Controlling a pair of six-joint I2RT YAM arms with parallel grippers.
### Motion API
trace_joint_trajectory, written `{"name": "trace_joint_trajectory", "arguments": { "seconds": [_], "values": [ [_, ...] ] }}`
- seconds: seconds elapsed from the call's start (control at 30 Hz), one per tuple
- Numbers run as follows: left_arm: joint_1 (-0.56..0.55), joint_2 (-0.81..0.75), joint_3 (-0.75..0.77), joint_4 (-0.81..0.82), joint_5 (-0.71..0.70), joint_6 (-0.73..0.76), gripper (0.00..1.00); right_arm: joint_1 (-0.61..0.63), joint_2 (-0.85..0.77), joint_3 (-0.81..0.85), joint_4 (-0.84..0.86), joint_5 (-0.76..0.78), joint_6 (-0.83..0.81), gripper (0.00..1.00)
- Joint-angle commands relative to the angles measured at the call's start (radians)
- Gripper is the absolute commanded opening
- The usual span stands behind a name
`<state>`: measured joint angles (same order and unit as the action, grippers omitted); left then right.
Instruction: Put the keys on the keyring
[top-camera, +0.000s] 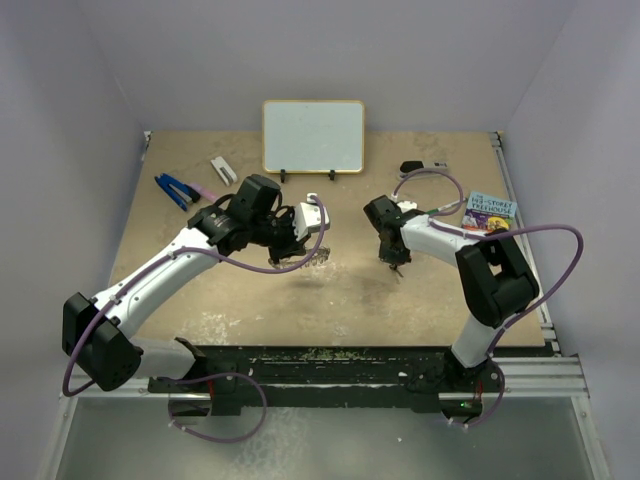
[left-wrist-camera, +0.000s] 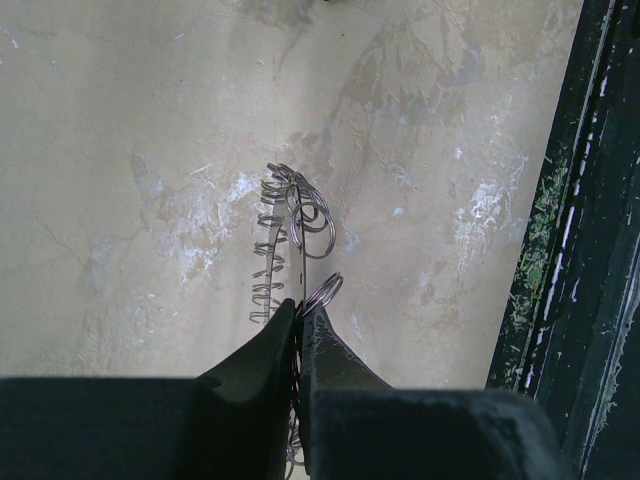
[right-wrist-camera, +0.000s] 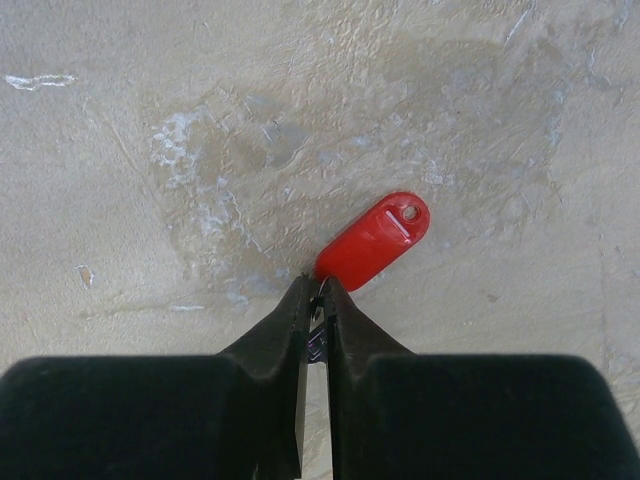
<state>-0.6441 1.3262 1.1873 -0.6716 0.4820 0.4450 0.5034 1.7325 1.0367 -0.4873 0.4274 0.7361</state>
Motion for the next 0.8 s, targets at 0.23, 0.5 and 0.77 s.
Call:
{"name": "trace_joint_trajectory", "arguments": {
  "seconds": [0.23,0.5,0.77],
  "values": [
    [-0.005,-0.027,0.038,0.039,0.001,-0.011,0.03,-0.003,-0.039,-0.022,-0.07,0.009,0.013,0.11],
    [-0.004,-0.027,0.039,0.037,0.003,-0.012,0.03,-0.003,-0.047,-0.021,-0.073,0.022,0.005,0.11],
    [-0.004,-0.026,0.043,0.033,0.004,-0.012,0.03,0.001,-0.079,-0.021,-0.08,0.009,0.003,0.16]
  ]
}}
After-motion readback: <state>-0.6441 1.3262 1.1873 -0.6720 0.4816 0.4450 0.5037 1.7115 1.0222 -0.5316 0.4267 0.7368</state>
